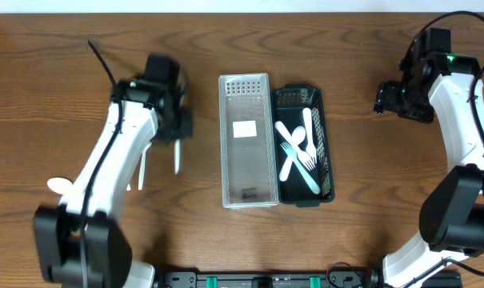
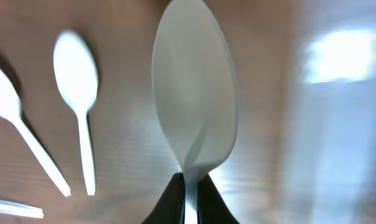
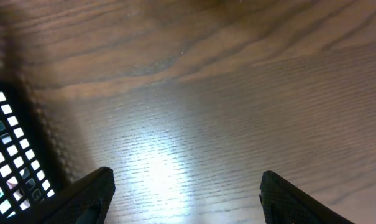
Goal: Pack container
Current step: 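Carry the spoon with the left gripper into the clear basket and release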
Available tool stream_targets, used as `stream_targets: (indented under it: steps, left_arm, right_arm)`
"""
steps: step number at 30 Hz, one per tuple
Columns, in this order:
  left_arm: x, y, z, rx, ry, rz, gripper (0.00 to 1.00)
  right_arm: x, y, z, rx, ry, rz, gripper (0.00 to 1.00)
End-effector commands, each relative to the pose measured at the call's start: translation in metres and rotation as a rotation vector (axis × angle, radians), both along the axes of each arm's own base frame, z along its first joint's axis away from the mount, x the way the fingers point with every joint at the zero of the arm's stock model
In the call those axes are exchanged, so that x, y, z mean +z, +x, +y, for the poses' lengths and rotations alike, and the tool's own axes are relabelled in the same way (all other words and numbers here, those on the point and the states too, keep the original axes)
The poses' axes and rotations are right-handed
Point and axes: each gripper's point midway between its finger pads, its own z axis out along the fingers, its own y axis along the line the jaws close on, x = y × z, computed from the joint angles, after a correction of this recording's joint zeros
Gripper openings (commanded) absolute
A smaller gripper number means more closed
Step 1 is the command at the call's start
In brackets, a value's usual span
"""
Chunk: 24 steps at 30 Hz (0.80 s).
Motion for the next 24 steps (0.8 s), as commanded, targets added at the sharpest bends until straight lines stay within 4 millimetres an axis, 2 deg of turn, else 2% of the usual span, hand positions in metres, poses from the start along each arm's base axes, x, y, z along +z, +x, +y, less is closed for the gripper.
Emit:
stream_targets:
  steps: [1,3,6,10,14,18,22,24]
  left_arm:
    - [0.049,0.008,-0.038,-0.033,-0.061,-0.117,0.06]
    - [0.056,0.011,-0.060,-0.028,-0.098,-0.154,0.06]
    - [0.049,0.012,-0.085,0.003,-0.136,-0.144,0.06]
    - [0.018,0.008,-0.115,-0.008,-0.134,-0.070,0.06]
    - [-0.021,0.000,-0.144,-0.074,-0.109,0.016,0.06]
    - [-0.056,-0.005,-0.160,-0.110,-0.071,0.078,0.06]
    - [-0.075,-0.007,-0.162,-0.115,-0.047,0.117,0.08]
    - [-0.076,-0.006,-0.160,-0.127,-0.042,0.116,0.24]
  right_arm:
    - [-0.001,-0.001,0.000,0.014,0.000,0.004,0.78]
    - [-0.001,-0.001,0.000,0.014,0.000,0.004,0.78]
    - [-0.001,-0.001,0.000,0.014,0.000,0.004,0.78]
    - [-0.001,-0.001,0.000,0.014,0.000,0.005,0.78]
    - [-0.001,-0.001,0.000,0.014,0.000,0.004,0.78]
    - [-0.001,-0.001,0.000,0.014,0.000,0.005,0.78]
    - [-0.001,-0.002,0.000,0.014,0.000,0.008,0.78]
    - [-0.001,-0.002,0.000,0.014,0.001,0.009,0.78]
